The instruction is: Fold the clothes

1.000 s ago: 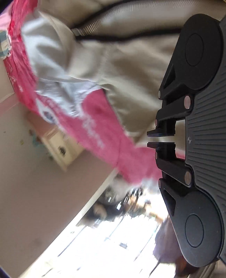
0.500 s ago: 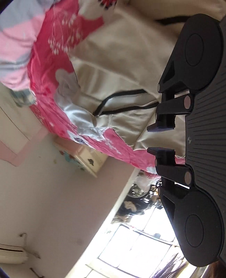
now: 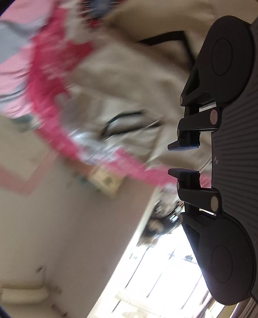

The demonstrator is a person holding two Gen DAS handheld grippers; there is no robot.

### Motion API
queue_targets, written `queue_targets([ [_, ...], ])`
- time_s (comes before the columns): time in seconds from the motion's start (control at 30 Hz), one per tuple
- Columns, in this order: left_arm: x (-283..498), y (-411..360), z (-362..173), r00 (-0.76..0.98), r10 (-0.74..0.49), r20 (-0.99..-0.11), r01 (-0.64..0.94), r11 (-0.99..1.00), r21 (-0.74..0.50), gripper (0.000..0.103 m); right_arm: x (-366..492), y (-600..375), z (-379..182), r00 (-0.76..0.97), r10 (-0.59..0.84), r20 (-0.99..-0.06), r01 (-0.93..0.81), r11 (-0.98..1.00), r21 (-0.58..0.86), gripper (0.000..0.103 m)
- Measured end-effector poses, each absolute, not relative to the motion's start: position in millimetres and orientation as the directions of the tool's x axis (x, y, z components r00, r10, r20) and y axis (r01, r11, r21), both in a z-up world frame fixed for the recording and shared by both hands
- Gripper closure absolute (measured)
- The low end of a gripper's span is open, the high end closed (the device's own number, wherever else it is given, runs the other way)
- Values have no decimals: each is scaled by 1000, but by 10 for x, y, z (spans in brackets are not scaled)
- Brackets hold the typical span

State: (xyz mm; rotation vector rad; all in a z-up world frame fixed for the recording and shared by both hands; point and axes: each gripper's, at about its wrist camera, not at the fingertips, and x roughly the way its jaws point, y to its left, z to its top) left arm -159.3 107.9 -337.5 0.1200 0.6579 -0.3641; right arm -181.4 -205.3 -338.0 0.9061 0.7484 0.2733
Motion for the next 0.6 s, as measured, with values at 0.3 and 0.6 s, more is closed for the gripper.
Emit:
queue_targets([
  [0.3,-1637,872,-3709,658,-159,-736,406,898,170,23,-1606,-1619,-3925,595,410,-692,142,793,592,82],
  [0.6,-1319,847,-3134,740,-212,-639,381,914,139,21,-1767,-1826,-3745,683,444,-580,136,703,698,81],
])
